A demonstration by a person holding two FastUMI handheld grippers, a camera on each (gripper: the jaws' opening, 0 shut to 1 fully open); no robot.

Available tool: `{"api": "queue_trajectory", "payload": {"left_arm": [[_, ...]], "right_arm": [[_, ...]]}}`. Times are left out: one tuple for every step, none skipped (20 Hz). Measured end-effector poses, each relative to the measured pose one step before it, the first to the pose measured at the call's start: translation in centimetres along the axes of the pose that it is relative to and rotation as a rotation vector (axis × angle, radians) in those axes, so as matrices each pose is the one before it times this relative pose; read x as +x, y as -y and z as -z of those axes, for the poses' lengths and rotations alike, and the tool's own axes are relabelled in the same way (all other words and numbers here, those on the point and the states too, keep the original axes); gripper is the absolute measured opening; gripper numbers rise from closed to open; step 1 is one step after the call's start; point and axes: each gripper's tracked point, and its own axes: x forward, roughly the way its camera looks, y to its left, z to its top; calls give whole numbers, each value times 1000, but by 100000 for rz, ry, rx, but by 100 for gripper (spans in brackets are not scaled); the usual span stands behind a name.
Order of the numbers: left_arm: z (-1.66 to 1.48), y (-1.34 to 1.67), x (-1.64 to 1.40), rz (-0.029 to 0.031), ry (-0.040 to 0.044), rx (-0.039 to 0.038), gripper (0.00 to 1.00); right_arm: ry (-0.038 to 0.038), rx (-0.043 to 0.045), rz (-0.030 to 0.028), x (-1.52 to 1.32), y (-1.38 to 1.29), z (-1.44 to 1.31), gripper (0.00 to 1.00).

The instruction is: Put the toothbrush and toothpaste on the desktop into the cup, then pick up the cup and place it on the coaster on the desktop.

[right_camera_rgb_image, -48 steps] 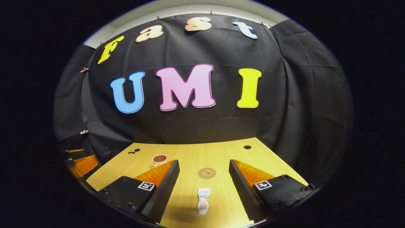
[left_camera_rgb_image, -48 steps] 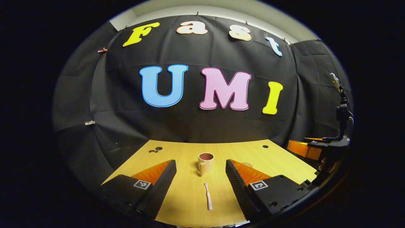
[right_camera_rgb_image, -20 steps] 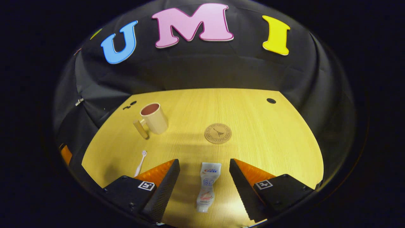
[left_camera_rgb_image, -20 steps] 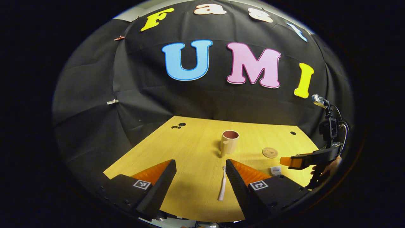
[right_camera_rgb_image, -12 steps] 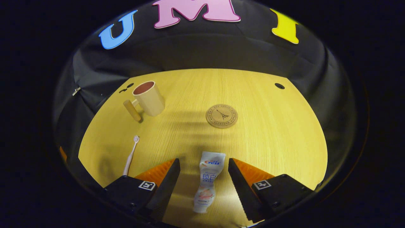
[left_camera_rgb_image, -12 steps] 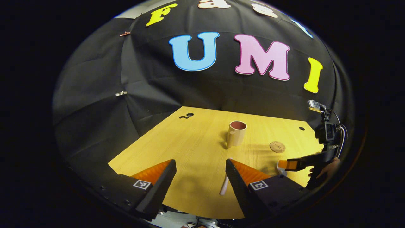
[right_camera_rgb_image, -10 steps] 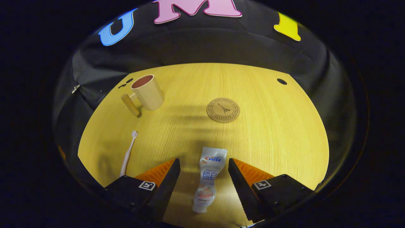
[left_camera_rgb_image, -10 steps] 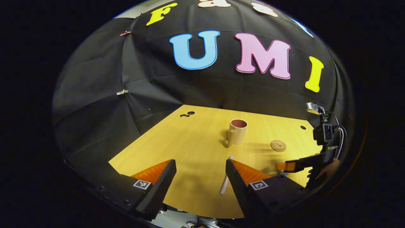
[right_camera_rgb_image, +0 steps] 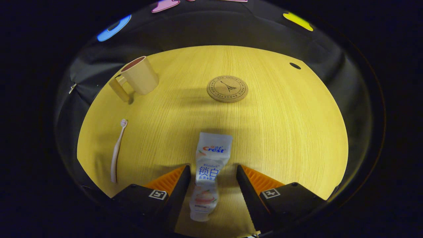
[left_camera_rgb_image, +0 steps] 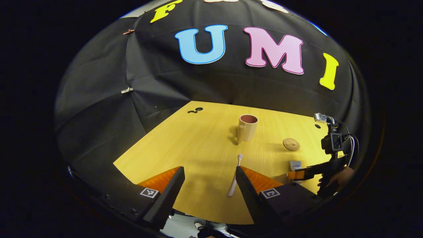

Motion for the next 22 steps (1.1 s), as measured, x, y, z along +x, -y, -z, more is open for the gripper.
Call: {"api": "queue_trajectory", "payload": {"left_arm": [[-125,-212,99,437,-150,298,96],[-130,-165,194,702,348,377,97],[-338,-139,126,1071,381,313,96],[-245,-153,105,1197,440,390,96],[-285,-148,204,932,533,528,96],[-312,-405,31,1017,838,350,96],[-393,-249,-17,1379,969,89,97],[-191,-139,132,1533,798,-7,97],[-276,-191,30,1387,594,108,96],[-32,-354,12,1171,541,203,97],[-49,-421,-64,991,301,215,97],[9,-460,-114,654,420,149,97],[32,-504,-191,720,337,-17,97],[298,-384,-203,795,95,-144,96],[211,-547,-184,681,-214,-156,96],[423,-631,-323,723,-442,33,96],[447,-546,-232,784,-577,110,96],[463,-350,-29,1170,-1002,55,96],[400,-306,-148,1531,-900,-134,97],[531,-72,-49,2459,-868,-170,98],[259,-42,79,1900,-576,-269,98],[225,-117,104,1373,-650,-281,98]], "right_arm": [[-497,-779,2936,182,325,67,84],[-1634,-299,1803,-178,49,199,82],[-1829,1562,1039,151,-328,75,73],[-2075,2308,1282,-225,-120,263,65],[-1187,2411,833,173,-104,135,62],[-320,2161,1126,-132,-112,-69,59],[-882,1336,996,62,-132,157,54],[173,643,378,-14,-272,-29,48],[91,-523,726,-85,-65,97,41],[247,-1044,-229,-63,-162,-63,36],[131,-571,53,39,-6,9,37],[-447,435,-127,57,27,15,37],[26,589,39,-105,4,20,37],[-1120,157,153,67,-7,55,36],[82,643,244,95,8,-73,35],[-169,1419,745,-18,34,62,31],[45,1708,677,-29,61,-26,31],[-271,1577,546,-118,101,93,31],[-597,1382,801,-138,377,96,30],[543,1423,642,-373,414,-103,30],[1885,451,201,-513,494,-442,30],[2253,-745,328,-558,619,-585,30]]}}
